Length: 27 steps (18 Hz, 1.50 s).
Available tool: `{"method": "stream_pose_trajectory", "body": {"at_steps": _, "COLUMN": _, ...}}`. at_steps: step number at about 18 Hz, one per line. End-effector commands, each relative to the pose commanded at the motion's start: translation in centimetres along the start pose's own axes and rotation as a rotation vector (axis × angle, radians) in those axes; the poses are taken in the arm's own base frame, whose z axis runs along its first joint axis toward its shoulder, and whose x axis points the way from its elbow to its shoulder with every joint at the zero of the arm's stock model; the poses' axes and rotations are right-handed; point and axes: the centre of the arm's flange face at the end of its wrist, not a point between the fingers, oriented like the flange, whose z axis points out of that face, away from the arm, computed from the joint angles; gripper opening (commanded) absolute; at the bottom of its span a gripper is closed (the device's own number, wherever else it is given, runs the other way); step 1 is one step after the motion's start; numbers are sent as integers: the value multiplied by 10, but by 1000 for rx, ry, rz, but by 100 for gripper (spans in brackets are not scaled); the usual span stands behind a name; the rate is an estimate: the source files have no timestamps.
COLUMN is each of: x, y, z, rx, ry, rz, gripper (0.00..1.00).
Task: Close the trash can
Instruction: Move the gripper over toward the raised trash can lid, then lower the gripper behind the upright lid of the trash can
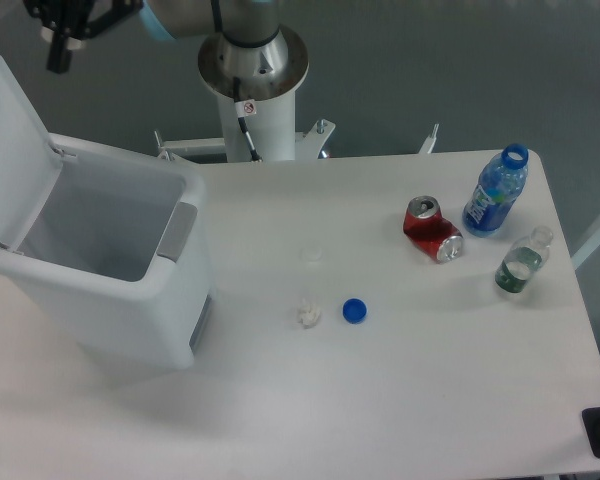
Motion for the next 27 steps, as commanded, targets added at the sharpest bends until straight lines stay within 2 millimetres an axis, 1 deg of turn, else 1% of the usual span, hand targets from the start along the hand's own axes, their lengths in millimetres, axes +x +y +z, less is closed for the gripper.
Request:
{"method": "stream_pose_trajectory", "body": {"at_steps": 3, "x": 10, "y": -2, "z": -1, "rx": 15, "ry": 38, "rz": 5, "gripper": 2}}
{"method": "stream_pose_trajectory", "body": {"at_steps": 7, "x": 29, "y": -2, "z": -2, "rx": 14, "ry": 62, "rz": 34, "gripper": 2}}
{"method": "stream_pose_trajectory", "body": {"at_steps": 9, "x": 32, "y": -2, "z": -2, "rx": 13, "ry": 66, "rz": 41, "gripper": 2}}
{"method": "stream_pose_trajectory", "body": {"at_steps": 14, "x": 33, "y": -6, "z": 8, "rx": 7, "ry": 77, "rz": 51, "gripper": 2}}
{"method": "stream_pose_trajectory", "body": {"at_steps": 17, "x": 39, "y": -6, "z": 12, "rx": 1, "ry": 89, "rz": 62, "gripper": 2}}
{"method": "stream_pose_trajectory", "body": {"at_steps": 19, "x": 38, "y": -9, "z": 17, "rx": -5, "ry": 93, "rz": 62, "gripper": 2}}
{"method": "stream_pose_trajectory", "body": {"at_steps": 23, "x": 44, "y": -16, "z": 29, "rx": -21, "ry": 113, "rz": 75, "gripper": 2}}
{"method": "stream_pose_trajectory", "body": {"at_steps": 27, "x": 45, "y": -22, "z": 48, "rx": -48, "ry": 126, "rz": 84, "gripper": 2}}
